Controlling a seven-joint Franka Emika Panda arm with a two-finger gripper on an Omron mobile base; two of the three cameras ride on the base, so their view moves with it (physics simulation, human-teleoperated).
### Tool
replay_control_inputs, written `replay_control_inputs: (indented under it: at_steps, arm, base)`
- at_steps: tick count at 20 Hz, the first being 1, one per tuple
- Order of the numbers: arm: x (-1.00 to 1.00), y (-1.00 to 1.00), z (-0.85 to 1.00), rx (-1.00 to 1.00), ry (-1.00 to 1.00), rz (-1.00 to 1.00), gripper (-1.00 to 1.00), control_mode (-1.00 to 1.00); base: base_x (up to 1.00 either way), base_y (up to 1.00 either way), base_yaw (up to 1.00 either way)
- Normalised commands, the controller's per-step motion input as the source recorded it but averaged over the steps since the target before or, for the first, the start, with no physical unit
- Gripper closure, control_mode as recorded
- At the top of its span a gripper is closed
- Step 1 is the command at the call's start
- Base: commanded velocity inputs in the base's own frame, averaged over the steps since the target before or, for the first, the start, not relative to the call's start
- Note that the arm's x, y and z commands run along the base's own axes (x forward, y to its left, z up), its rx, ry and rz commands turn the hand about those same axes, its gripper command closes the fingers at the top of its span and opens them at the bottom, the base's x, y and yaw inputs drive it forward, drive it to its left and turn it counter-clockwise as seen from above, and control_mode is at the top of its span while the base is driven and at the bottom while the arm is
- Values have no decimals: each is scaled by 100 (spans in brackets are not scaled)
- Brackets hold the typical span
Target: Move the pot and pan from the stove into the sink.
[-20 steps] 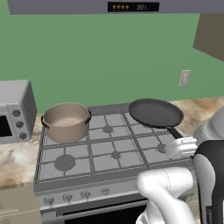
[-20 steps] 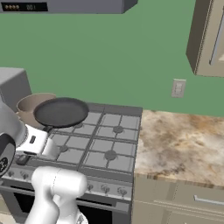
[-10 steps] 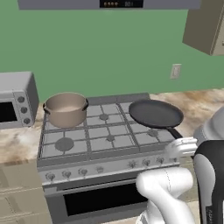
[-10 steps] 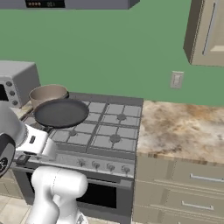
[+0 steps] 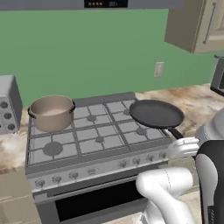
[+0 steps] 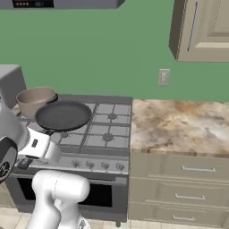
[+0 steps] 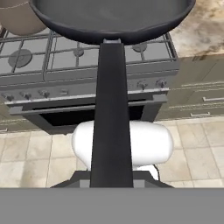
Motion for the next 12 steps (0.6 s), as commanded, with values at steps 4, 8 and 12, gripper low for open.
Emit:
replay_control_inputs:
  at_steps: [4, 8, 12]
  arm:
    - [0, 0, 0, 0, 0, 0, 100, 100]
    - [0, 0, 0, 0, 0, 0, 100, 100]
    - [0, 0, 0, 0, 0, 0, 100, 100]
  base:
    - [0, -21, -39]
    - [0, -21, -41]
    - [0, -15, -42]
